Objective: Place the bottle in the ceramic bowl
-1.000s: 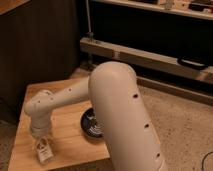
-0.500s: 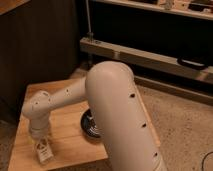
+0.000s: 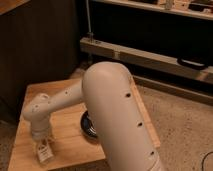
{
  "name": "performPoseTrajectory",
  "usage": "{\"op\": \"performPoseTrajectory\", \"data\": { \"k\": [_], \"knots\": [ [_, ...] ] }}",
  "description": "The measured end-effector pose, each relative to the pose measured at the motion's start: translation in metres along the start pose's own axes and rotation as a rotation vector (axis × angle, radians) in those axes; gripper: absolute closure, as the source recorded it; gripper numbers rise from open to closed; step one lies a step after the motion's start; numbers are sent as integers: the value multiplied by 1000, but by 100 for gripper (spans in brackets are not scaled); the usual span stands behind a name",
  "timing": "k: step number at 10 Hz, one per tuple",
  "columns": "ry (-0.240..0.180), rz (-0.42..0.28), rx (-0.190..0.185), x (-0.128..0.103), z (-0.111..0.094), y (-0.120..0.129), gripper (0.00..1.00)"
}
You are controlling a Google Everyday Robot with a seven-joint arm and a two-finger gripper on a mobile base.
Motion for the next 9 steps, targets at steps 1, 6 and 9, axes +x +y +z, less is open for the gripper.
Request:
{"op": "performPoseTrajectory", "data": {
  "k": [1,6,9],
  "knots": [
    [5,2,4,1,1,0,53],
    [-5,38,14,4,-13,-12,99],
    [-88,25,-38,10,-68,-20,100]
  ]
}}
